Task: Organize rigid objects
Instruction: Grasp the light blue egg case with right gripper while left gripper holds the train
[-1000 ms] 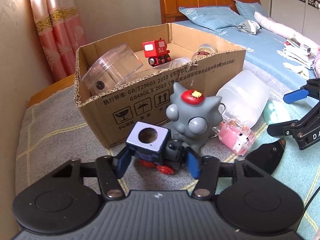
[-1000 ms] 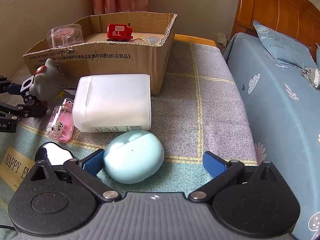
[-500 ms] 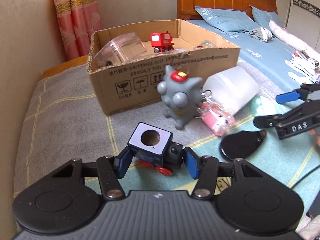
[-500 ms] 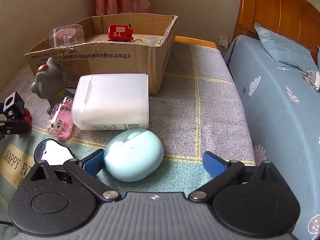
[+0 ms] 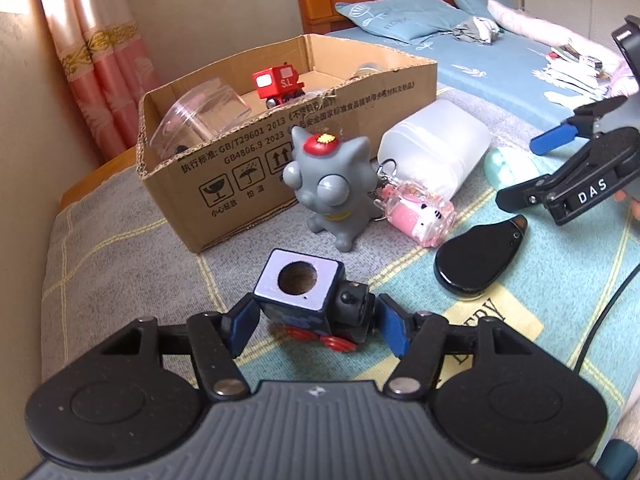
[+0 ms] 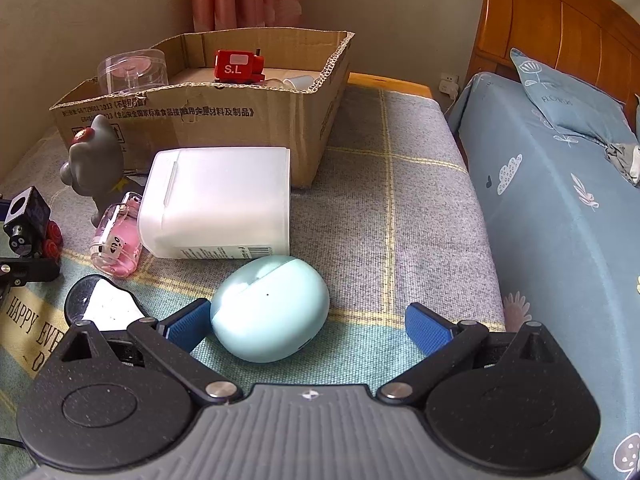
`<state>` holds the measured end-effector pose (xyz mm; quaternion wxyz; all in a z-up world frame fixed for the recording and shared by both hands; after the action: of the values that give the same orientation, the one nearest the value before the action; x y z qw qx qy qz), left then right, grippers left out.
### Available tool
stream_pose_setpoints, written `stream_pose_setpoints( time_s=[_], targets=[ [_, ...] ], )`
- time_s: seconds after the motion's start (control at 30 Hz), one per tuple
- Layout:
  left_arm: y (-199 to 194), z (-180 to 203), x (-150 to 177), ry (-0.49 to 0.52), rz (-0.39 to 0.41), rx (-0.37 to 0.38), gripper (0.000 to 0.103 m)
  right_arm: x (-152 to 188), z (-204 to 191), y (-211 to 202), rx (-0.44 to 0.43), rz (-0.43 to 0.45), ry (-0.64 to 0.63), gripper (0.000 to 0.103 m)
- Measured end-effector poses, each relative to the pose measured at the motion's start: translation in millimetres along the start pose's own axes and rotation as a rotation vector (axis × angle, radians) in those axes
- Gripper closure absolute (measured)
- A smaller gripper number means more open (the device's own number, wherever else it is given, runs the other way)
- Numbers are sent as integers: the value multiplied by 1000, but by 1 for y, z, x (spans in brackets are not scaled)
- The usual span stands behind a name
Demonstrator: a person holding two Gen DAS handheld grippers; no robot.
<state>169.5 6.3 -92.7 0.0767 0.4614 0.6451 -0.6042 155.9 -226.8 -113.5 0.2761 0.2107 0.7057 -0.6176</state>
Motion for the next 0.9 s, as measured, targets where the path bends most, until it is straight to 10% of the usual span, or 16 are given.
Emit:
stream_pose_setpoints(
  time_s=[0.33,0.9],
  targets=[
    [-16,6,1,-3,14,96,38,-3,3,2,3,8,-3,1],
    [-11,2,5,-39,-15,64,46,-4,-13,-7,-36,21,-54,38]
  ],
)
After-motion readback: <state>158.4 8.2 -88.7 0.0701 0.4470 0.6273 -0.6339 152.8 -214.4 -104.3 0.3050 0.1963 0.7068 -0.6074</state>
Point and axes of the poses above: each gripper's, at about its wrist camera, not at the fingertips, and y roughly the way its jaws point, z to its right, x to its underside, the point moved 2 cm from there along y, roughly the way its jaws point, and after that the axes turned 8 degrees about -x, right-handed, at the moved point
